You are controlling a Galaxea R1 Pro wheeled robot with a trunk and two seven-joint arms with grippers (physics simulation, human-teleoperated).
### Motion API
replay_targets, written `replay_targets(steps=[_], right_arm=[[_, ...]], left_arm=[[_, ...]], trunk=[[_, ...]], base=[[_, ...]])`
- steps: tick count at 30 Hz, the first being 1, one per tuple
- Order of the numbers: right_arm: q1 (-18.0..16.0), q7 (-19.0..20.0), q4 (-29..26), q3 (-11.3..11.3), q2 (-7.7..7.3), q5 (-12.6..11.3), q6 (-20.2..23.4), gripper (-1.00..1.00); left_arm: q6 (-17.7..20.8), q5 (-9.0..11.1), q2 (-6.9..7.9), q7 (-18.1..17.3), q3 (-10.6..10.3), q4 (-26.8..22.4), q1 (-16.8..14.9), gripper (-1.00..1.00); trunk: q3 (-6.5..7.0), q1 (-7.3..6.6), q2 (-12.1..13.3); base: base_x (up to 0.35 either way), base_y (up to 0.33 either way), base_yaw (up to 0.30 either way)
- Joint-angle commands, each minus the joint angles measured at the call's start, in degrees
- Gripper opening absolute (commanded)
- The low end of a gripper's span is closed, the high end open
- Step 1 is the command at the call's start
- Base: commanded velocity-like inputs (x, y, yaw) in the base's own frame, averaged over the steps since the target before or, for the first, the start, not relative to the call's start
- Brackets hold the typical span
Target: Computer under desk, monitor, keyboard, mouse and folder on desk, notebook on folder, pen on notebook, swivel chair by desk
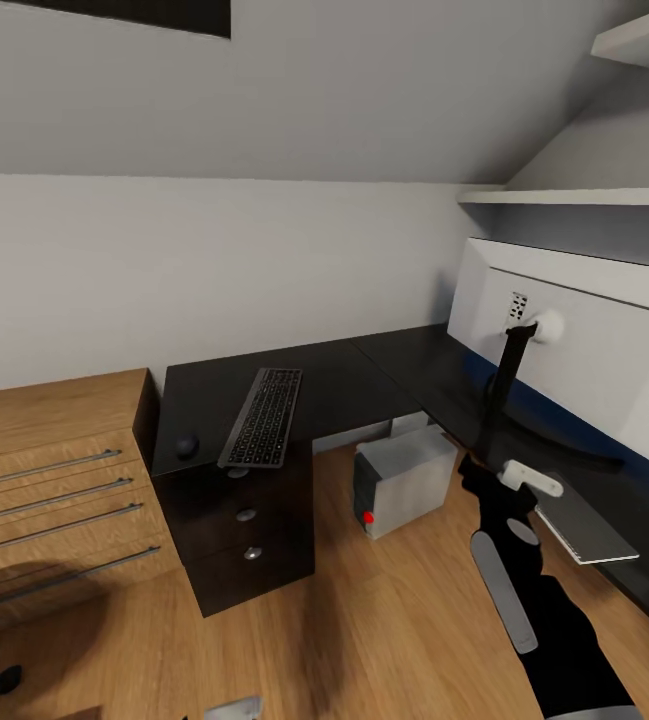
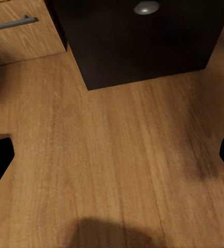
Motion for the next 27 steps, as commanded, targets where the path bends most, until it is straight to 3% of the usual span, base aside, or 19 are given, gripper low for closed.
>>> replay_targets(steps=[1, 7, 16, 27], right_arm=[[-0.04, -0.46, -0.41, 0.17, -0.05, -0.26, 0.29, 1.00], [-0.01, -0.46, -1.62, 0.31, 0.00, -0.28, 0.29, 1.00], [0.00, -0.58, -2.49, 2.07, 0.60, -0.27, 0.35, 1.00], [0.02, -0.58, -2.41, 2.37, 0.69, -0.33, 0.37, 1.00]], left_arm=[[-0.70, 0.61, 0.04, 0.27, -0.28, 0.02, -0.05, 1.00], [-2.51, 0.60, 0.04, 0.27, -0.28, 0.02, -0.05, 1.00], [-2.52, 0.60, 0.04, 0.27, -0.29, 0.02, -0.05, 1.00], [-2.53, 0.60, 0.04, 0.27, -0.23, -0.06, -0.05, 1.00]], trunk=[[-0.05, -0.01, -0.03], [-0.06, -0.01, -0.03], [-0.08, -0.01, -0.03], [-0.08, -0.01, -0.03]], base=[[0.000, 0.000, 0.000], [0.000, 0.000, -0.094], [0.000, 0.000, -0.046], [0.000, 0.004, -0.005]])
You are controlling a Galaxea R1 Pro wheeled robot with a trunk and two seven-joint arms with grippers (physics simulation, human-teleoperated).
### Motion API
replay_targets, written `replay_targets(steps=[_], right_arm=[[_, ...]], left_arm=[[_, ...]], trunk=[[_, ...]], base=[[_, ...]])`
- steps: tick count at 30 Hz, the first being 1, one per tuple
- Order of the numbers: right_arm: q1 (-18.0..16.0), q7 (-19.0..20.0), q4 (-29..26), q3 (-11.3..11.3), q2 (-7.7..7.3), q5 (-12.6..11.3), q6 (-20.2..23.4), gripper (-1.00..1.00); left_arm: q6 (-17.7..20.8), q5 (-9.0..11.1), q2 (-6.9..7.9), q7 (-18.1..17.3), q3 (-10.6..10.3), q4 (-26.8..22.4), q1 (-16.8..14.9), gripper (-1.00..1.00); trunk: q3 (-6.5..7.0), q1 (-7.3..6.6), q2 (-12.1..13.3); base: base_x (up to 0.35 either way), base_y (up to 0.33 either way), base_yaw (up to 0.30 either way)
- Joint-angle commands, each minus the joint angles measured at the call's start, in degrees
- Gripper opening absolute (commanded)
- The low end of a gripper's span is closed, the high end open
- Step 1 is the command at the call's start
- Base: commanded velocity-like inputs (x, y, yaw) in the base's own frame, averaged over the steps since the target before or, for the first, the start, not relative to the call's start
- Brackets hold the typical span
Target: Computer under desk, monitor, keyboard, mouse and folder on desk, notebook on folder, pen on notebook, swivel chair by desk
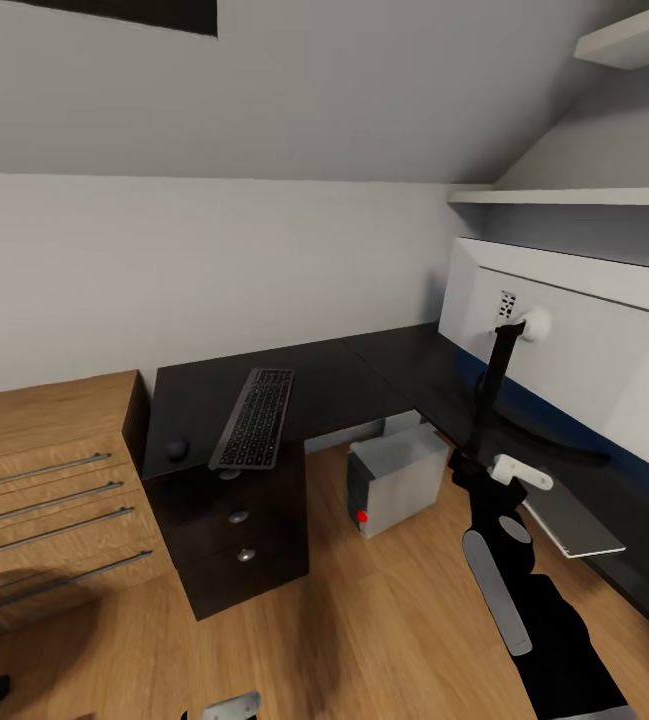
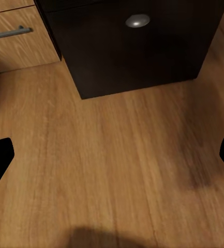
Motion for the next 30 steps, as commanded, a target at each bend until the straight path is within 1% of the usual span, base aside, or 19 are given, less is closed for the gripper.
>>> replay_targets(steps=[1, 11, 15, 26, 30], right_arm=[[-0.03, -0.40, -0.07, 0.18, -0.06, -0.25, 0.27, 1.00], [0.01, -0.32, -0.05, 0.23, -0.06, -0.26, 0.20, 1.00], [0.01, -0.28, -0.06, 0.21, -0.06, -0.26, 0.18, 1.00], [0.01, -0.19, -0.01, 0.22, -0.06, -0.26, 0.18, 1.00], [0.01, -0.18, 0.03, 0.23, -0.06, -0.26, 0.18, 1.00]], left_arm=[[-0.37, 0.60, 0.04, 0.26, -0.29, 0.01, -0.05, 1.00], [-0.42, 0.60, 0.04, 0.26, -0.26, 0.01, -0.05, 1.00], [-0.42, 0.60, 0.04, 0.26, -0.32, 0.01, -0.05, 1.00], [-0.41, 0.60, 0.04, 0.26, -0.34, 0.01, -0.05, 1.00], [-0.40, 0.60, 0.04, 0.26, -0.34, 0.01, -0.05, 1.00]], trunk=[[-0.05, 0.00, -0.03], [-0.05, 0.00, -0.03], [-0.05, 0.00, -0.03], [-0.11, 0.00, -0.03], [-0.21, 0.00, -0.03]], base=[[0.000, 0.117, -0.091], [0.001, 0.253, -0.216], [0.101, 0.209, -0.263], [0.043, 0.046, -0.265], [0.003, 0.004, -0.165]])
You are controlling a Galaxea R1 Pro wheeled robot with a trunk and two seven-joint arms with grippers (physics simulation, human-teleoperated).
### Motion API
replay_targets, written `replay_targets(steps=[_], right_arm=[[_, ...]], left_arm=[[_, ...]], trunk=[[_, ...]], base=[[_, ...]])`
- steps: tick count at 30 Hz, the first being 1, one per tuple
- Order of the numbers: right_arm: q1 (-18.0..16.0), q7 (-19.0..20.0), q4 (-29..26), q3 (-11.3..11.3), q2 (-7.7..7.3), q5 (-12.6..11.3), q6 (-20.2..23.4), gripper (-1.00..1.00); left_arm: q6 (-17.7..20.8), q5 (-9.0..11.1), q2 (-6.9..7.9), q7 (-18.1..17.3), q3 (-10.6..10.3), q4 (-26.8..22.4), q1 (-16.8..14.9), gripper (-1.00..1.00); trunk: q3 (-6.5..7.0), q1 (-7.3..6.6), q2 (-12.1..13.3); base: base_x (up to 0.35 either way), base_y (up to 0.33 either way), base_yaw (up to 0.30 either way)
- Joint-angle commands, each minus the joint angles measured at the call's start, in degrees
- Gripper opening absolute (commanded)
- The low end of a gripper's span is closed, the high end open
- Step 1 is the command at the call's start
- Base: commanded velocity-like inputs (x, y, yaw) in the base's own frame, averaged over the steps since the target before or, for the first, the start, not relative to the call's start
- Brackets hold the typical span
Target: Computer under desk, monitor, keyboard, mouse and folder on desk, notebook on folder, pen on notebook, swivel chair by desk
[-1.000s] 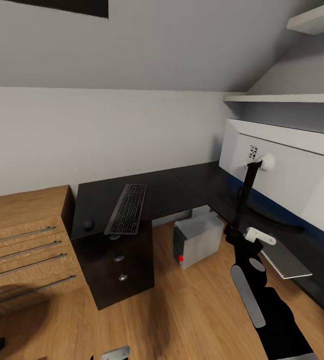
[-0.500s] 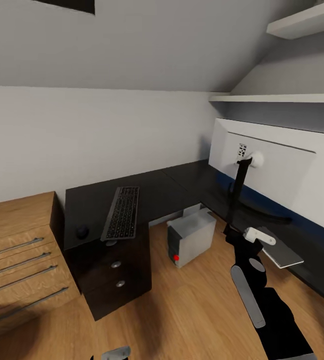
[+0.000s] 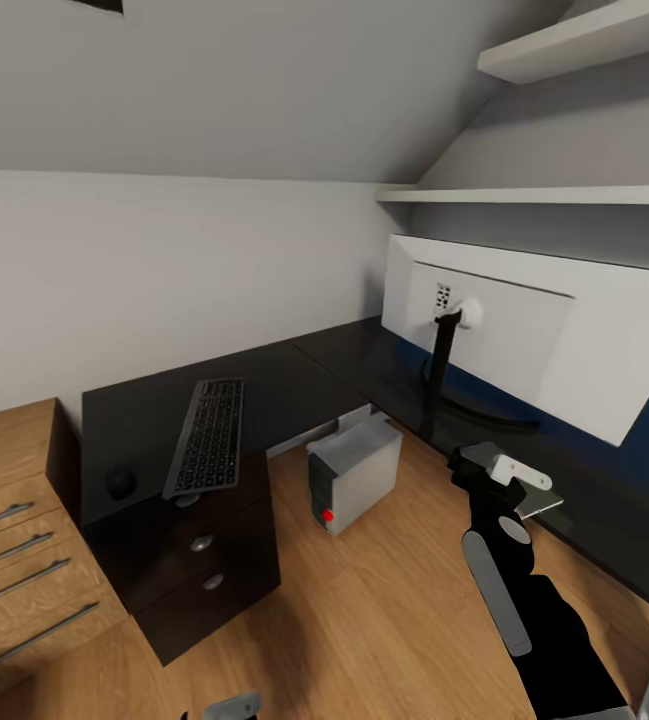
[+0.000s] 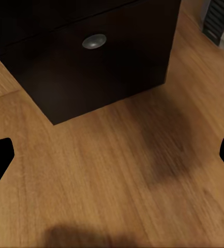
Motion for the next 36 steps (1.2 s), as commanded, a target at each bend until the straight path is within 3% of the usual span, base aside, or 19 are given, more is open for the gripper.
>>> replay_targets(steps=[1, 19, 23, 24, 32, 36], right_arm=[[-0.05, -0.45, -0.07, 0.15, -0.06, -0.25, 0.26, 1.00], [-0.05, -0.53, 0.02, 2.12, -0.06, -0.24, 0.26, 1.00], [0.21, -0.35, -0.63, 3.60, -0.06, -0.19, 0.20, 1.00], [0.81, -0.38, -2.08, 6.82, -0.06, -0.17, -0.11, 1.00], [2.54, -0.45, -4.14, 9.01, 0.09, -0.44, -0.69, 1.00], [2.77, -0.45, -4.43, 9.34, 0.34, -0.90, -0.78, 1.00]], left_arm=[[-0.36, 0.60, 0.04, 0.26, -0.28, 0.01, -0.05, 1.00], [-0.39, 0.60, 0.04, 0.26, -0.27, -0.30, -0.05, 1.00], [-0.47, 0.60, 0.04, 0.32, -0.22, -0.39, -0.05, 1.00], [-0.48, 0.62, 0.04, 0.46, -0.09, -1.64, -0.05, 1.00], [0.38, 0.86, 0.51, 0.49, 0.42, -12.02, -0.05, 1.00], [3.62, 1.01, 0.55, 1.10, 0.76, -17.01, -0.05, 1.00]], trunk=[[-0.07, -0.01, -0.03], [-0.12, -0.01, -0.03], [-0.12, -0.01, -0.03], [-0.12, -0.01, -0.03], [-0.12, -0.01, -0.03], [-0.12, -0.01, -0.03]], base=[[0.002, 0.002, -0.093], [0.000, 0.000, -0.016], [0.000, 0.000, 0.000], [0.000, 0.000, 0.000], [0.000, 0.000, 0.000], [0.000, 0.000, 0.000]])
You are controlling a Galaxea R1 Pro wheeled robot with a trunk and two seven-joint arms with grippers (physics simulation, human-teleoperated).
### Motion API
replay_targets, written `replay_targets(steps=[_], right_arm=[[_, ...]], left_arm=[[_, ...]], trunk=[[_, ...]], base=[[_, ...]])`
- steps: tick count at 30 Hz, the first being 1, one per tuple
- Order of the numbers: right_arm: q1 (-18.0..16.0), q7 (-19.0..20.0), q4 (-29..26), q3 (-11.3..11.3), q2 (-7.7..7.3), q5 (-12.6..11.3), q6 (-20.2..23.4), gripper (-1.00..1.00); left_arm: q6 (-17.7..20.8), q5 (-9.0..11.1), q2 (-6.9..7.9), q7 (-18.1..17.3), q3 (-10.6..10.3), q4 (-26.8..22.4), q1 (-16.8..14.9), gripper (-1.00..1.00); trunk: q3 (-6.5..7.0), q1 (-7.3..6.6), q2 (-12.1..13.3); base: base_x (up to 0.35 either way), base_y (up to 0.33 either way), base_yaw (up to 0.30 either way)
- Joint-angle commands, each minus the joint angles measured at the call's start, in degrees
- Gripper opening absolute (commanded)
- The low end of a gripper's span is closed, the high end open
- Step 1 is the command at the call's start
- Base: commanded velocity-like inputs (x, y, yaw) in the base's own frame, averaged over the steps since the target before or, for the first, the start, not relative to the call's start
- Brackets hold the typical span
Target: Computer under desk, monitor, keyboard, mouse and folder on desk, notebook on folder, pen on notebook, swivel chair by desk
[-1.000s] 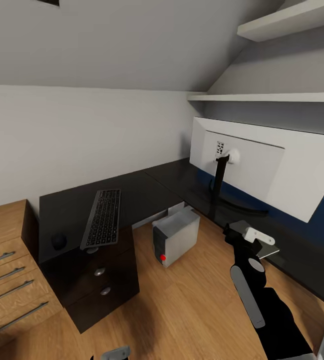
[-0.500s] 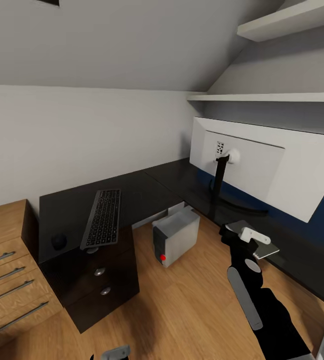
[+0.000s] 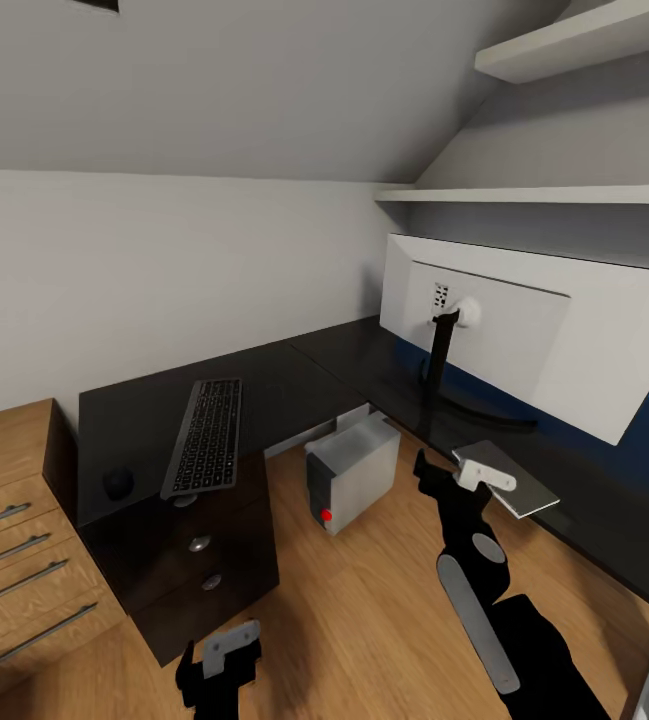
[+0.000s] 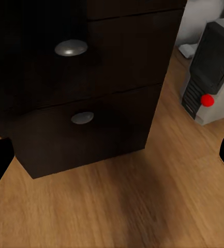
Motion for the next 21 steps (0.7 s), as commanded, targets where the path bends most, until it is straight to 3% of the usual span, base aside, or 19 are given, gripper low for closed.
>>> replay_targets(steps=[1, 5, 6, 8, 9, 11, 14, 17, 18, 21], right_arm=[[0.00, -0.45, -0.15, 0.22, 0.05, -0.99, 0.25, 1.00], [0.06, -0.47, -0.23, 0.24, 0.09, -4.26, 0.25, 1.00], [0.08, -0.43, -0.26, 0.12, -0.01, -8.04, 0.29, 1.00], [0.09, -0.42, -0.27, 0.03, -0.10, -10.88, 0.31, 1.00], [0.10, -0.40, -0.23, -0.15, -0.24, -15.05, 0.33, 1.00], [0.10, -0.38, -0.19, -0.29, -0.45, -17.65, 0.33, 1.00], [0.10, -0.26, 0.10, -0.94, -1.48, -23.89, 0.28, 1.00], [0.11, -0.19, 0.51, -1.50, -2.04, -28.15, 0.27, 1.00], [0.11, -0.17, 0.78, -2.04, -2.36, -31.13, 0.25, 1.00], [0.11, -0.15, 1.12, -3.33, -3.07, -35.35, 0.21, 1.00]], left_arm=[[2.83, 0.70, -0.04, 0.57, 0.06, -3.00, -0.04, 1.00], [11.35, 1.11, -0.22, 1.00, 0.39, -9.96, -0.04, 1.00], [17.83, 2.67, -0.30, 1.15, 0.49, -15.32, -0.04, 1.00], [21.59, 4.55, -0.33, 1.20, 0.50, -18.54, -0.04, 1.00], [26.11, 8.34, -0.31, 1.25, 0.53, -22.36, -0.04, 1.00], [28.35, 11.10, -0.23, 1.24, 0.55, -24.08, -0.04, 1.00], [31.44, 17.61, 0.17, 1.15, 0.89, -26.06, -0.04, 1.00], [32.15, 20.33, 0.42, 1.08, 0.98, -26.45, -0.04, 1.00], [32.39, 21.38, 0.73, 1.05, 0.99, -26.64, -0.04, 1.00], [32.61, 22.32, 1.53, 1.00, 0.93, -27.04, -0.04, 1.00]], trunk=[[-0.06, 0.00, -0.03], [-0.06, 0.00, -0.03], [-0.06, 0.00, -0.03], [-0.06, 0.00, -0.03], [-0.06, 0.00, -0.03], [-0.06, 0.00, -0.03], [-0.06, 0.00, -0.03], [-0.06, 0.00, -0.03], [-0.06, 0.00, -0.03], [-0.06, 0.00, -0.03]], base=[[0.000, 0.000, 0.000], [0.000, 0.000, 0.000], [0.000, 0.000, 0.000], [0.000, 0.000, 0.000], [0.000, 0.000, 0.000], [0.000, 0.000, 0.000], [0.000, 0.000, 0.000], [0.000, 0.000, 0.000], [0.000, 0.000, 0.000], [0.000, 0.000, 0.000]])
